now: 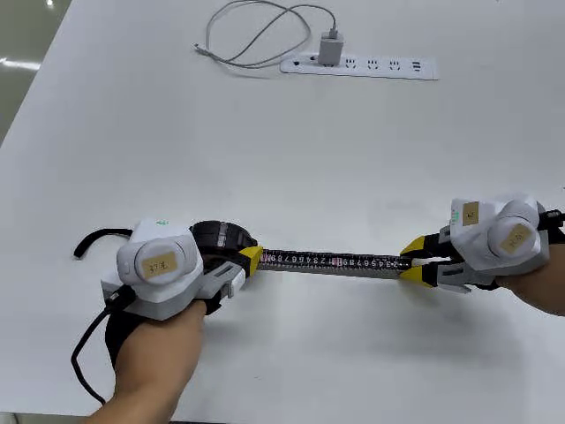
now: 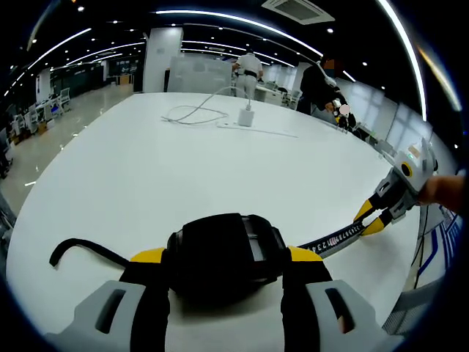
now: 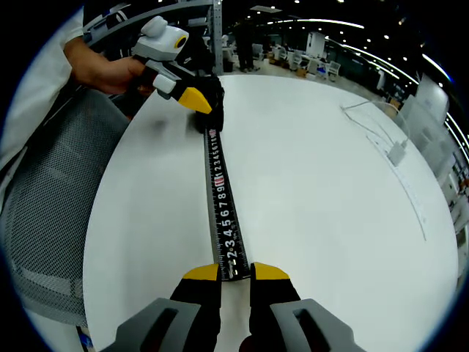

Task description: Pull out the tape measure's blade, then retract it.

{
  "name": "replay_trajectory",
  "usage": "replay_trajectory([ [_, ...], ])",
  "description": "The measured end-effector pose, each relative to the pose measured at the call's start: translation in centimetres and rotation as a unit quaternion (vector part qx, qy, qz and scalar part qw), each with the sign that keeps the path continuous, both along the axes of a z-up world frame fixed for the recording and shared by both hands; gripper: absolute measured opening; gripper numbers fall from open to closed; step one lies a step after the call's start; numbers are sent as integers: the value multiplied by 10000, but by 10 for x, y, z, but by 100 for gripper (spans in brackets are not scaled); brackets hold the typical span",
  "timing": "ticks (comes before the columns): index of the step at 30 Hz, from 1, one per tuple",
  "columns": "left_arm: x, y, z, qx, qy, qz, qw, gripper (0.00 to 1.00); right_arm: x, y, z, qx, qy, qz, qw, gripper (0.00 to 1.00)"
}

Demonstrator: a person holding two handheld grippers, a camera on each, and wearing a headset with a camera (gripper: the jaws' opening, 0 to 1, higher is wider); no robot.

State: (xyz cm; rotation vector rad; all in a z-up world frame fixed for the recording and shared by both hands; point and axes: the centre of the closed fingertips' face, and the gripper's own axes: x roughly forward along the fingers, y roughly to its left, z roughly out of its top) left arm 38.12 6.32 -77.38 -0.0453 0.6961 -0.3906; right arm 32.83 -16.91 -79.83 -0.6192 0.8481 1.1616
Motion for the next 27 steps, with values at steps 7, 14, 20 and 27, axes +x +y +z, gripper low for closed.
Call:
replay_trajectory([
  [7,0,0,0,-61,25,-10,10000,57,5,10,-1,71,-9,38,10000,10],
  [14,0,0,0,-85,29,0,10000,58,7,22,0,138,-23,84,9999,10],
  [20,0,0,0,-123,27,-1,9999,58,8,30,0,180,-38,115,9998,10],
  [27,1,0,-1,-142,49,8,9999,58,10,36,0,206,-43,154,9997,10],
])
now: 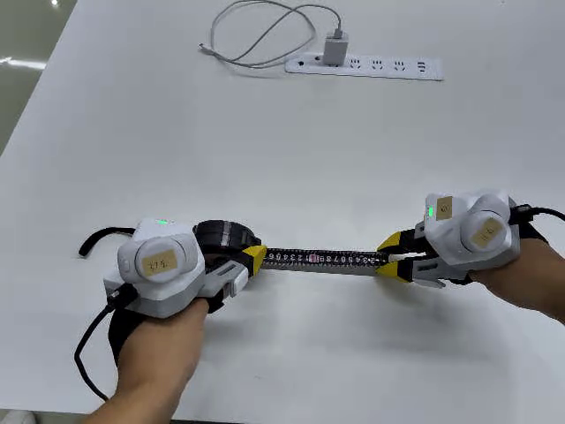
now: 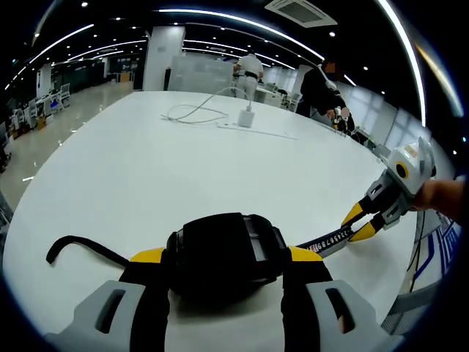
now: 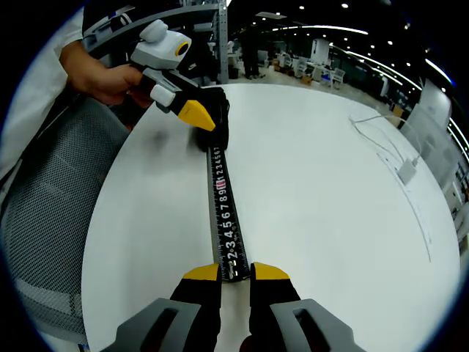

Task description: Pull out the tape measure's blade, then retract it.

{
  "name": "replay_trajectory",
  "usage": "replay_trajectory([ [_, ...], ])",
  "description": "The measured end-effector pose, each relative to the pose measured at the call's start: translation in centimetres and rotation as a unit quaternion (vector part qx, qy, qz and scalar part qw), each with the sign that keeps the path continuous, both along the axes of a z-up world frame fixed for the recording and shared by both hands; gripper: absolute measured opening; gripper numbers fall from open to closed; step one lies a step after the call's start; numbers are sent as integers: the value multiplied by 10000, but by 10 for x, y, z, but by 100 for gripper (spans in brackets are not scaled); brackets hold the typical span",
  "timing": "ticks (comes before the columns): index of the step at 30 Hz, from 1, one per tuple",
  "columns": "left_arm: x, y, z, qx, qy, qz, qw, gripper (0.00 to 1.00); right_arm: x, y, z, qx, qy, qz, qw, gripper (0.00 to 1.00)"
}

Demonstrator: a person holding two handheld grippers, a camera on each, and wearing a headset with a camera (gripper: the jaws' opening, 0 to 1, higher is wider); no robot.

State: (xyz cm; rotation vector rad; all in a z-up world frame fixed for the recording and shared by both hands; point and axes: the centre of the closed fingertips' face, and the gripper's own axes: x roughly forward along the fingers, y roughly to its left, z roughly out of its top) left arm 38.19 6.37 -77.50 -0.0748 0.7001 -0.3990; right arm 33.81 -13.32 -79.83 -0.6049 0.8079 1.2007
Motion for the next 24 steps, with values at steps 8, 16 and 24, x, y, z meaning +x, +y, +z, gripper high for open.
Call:
replay_trajectory([
  [8,0,0,0,-34,22,8,10000,58,3,5,-1,32,-3,56,10000,10],
  [16,0,0,0,-69,26,1,10000,58,5,19,0,122,-1,95,9999,10],
  [24,0,0,0,-71,43,14,10000,58,7,28,1,182,13,145,9997,10],
])
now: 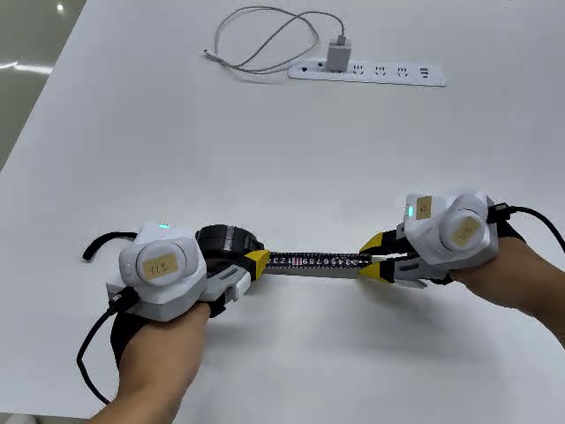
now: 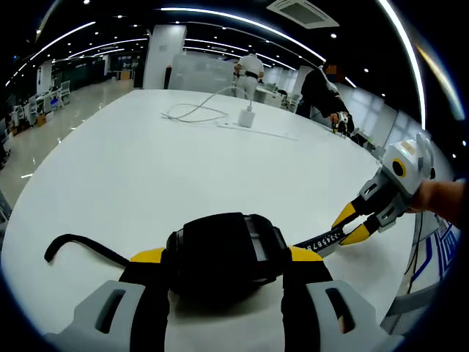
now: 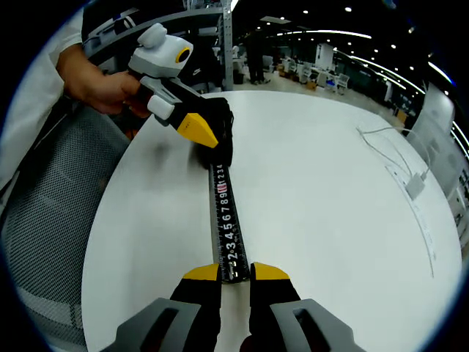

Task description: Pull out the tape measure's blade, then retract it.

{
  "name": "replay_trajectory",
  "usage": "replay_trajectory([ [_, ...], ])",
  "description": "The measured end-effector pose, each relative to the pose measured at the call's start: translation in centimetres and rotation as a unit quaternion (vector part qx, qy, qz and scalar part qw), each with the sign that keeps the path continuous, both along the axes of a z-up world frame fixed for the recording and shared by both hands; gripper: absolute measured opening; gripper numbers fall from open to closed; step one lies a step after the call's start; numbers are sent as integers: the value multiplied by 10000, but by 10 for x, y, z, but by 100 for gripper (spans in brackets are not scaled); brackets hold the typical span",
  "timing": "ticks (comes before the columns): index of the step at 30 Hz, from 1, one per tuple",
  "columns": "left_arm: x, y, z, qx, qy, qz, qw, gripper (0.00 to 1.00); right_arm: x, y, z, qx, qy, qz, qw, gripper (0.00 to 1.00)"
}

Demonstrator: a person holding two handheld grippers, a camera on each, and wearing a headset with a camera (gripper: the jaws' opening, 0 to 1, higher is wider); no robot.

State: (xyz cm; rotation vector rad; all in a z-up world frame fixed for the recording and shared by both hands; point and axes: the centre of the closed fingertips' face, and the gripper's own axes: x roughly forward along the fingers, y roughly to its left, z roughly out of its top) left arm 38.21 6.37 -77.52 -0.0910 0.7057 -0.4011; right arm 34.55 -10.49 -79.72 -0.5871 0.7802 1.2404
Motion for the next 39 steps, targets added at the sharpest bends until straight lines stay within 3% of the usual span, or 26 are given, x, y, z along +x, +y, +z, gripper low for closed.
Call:
replay_trajectory([
  [23,0,0,0,-64,47,13,10000,58,3,25,-3,161,120,59,9998,10],
  [39,0,0,-1,-120,70,31,9999,58,4,55,-4,331,164,182,9992,10],
])
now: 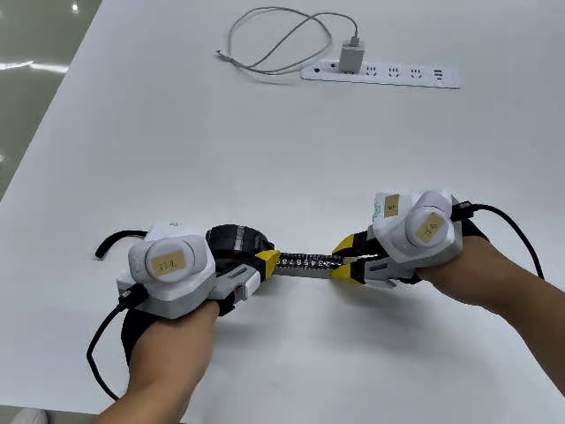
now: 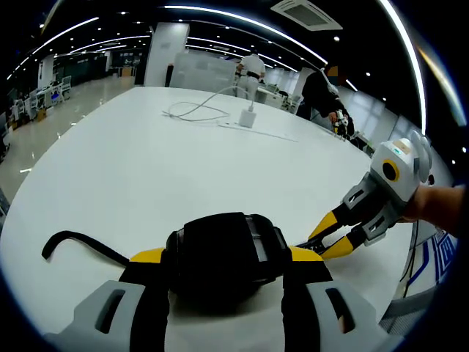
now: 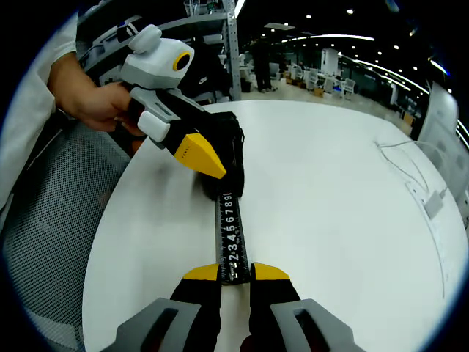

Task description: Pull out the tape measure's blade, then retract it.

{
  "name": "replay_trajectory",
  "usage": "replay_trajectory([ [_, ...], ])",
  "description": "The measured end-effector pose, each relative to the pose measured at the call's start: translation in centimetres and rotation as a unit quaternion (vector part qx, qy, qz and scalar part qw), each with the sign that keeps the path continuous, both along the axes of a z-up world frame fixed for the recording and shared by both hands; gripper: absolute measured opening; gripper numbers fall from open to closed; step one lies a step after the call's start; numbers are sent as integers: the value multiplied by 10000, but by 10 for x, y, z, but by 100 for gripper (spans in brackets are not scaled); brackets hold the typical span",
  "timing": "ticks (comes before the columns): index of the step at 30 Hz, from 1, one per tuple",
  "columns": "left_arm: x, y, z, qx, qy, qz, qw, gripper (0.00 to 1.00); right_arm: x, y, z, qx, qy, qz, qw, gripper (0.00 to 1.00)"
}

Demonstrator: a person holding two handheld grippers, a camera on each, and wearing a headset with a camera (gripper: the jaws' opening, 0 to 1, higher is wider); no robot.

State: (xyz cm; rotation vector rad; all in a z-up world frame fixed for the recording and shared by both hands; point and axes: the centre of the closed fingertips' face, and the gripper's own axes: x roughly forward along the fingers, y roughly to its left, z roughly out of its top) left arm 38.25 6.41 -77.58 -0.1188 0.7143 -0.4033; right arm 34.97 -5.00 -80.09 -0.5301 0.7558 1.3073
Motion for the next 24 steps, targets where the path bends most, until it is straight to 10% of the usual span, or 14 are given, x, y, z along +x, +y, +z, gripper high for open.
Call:
replay_trajectory([
  [24,0,0,0,-91,17,73,9999,58,4,33,0,222,82,126,9996,10],
])
